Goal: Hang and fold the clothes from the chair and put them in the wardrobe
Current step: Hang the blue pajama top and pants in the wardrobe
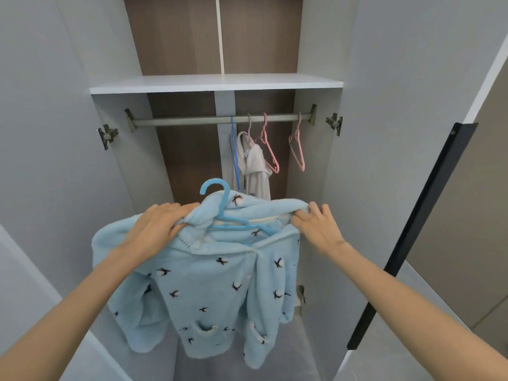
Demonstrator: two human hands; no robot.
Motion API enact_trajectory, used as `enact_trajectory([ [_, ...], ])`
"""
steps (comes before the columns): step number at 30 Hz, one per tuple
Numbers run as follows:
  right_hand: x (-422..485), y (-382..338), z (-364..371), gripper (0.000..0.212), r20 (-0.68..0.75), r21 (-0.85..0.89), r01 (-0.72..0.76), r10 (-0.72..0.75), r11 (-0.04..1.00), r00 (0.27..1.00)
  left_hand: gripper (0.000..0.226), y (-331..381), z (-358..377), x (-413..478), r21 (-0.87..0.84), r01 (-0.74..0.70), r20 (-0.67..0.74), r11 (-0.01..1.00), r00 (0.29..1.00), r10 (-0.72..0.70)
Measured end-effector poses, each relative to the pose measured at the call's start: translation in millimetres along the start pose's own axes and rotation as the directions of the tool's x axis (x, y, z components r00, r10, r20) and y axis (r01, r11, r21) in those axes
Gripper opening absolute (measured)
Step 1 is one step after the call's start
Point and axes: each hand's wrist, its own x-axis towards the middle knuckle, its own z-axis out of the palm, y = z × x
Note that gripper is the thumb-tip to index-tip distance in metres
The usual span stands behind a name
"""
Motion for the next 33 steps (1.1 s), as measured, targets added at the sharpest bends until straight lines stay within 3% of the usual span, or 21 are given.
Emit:
enact_trajectory([
  [4,12.5,-2.4,-32.5,0.040,-0.104,0.170,-0.095,0.114,0.981,0.988,0.042,15.1,16.3,4.5,-0.064,0.085,-0.034,0.994,0.996,-0.087],
  [6,19.5,-7.9,-50.1,0.026,-0.068,0.332,-0.116,0.147,0.936,0.987,0.040,30.4,18.0,7.1,-0.180,0.108,-0.034,0.978,0.993,-0.116],
  [8,25.1,-11.0,-55.2,0.027,-0.057,0.431,-0.054,0.088,0.901,0.995,0.040,47.1,19.9,10.3,-0.264,0.124,-0.047,0.956,0.989,-0.141],
  [12,28.2,-10.9,-65.7,0.046,-0.333,0.475,0.138,0.033,0.869,0.942,0.040,67.7,26.3,20.6,-0.323,0.223,-0.129,0.920,0.952,-0.276],
  [17,20.2,-5.8,-78.5,0.049,-0.449,0.529,0.289,-0.026,0.798,0.893,0.040,82.2,28.4,27.5,-0.378,0.247,-0.211,0.892,0.915,-0.342],
  [19,14.0,3.2,-74.8,0.056,-0.412,0.675,0.240,0.087,0.698,0.907,0.038,85.6,24.6,26.0,-0.431,0.215,-0.254,0.876,0.903,-0.346],
  [21,9.3,16.3,-69.8,0.068,-0.316,0.773,0.100,0.243,0.626,0.917,0.037,84.8,18.6,24.0,-0.473,0.164,-0.298,0.866,0.895,-0.332],
  [23,10.0,30.7,-64.1,0.079,-0.195,0.765,-0.083,0.353,0.639,0.915,0.036,82.4,10.8,22.5,-0.456,0.084,-0.357,0.886,0.895,-0.268],
  [25,10.4,40.4,-58.0,0.065,-0.070,0.742,-0.196,0.365,0.641,0.928,0.037,77.3,4.3,22.4,-0.426,0.011,-0.397,0.905,0.896,-0.198],
  [28,5.1,36.8,-59.6,0.014,0.000,0.785,-0.164,0.264,0.598,0.965,0.038,68.2,-2.6,20.9,-0.394,0.006,-0.414,0.919,0.891,-0.183],
  [33,8.9,14.7,-85.1,0.021,-0.152,0.708,0.057,0.073,0.703,0.986,0.044,75.8,-7.9,14.6,-0.365,0.020,-0.384,0.931,0.907,-0.171],
])
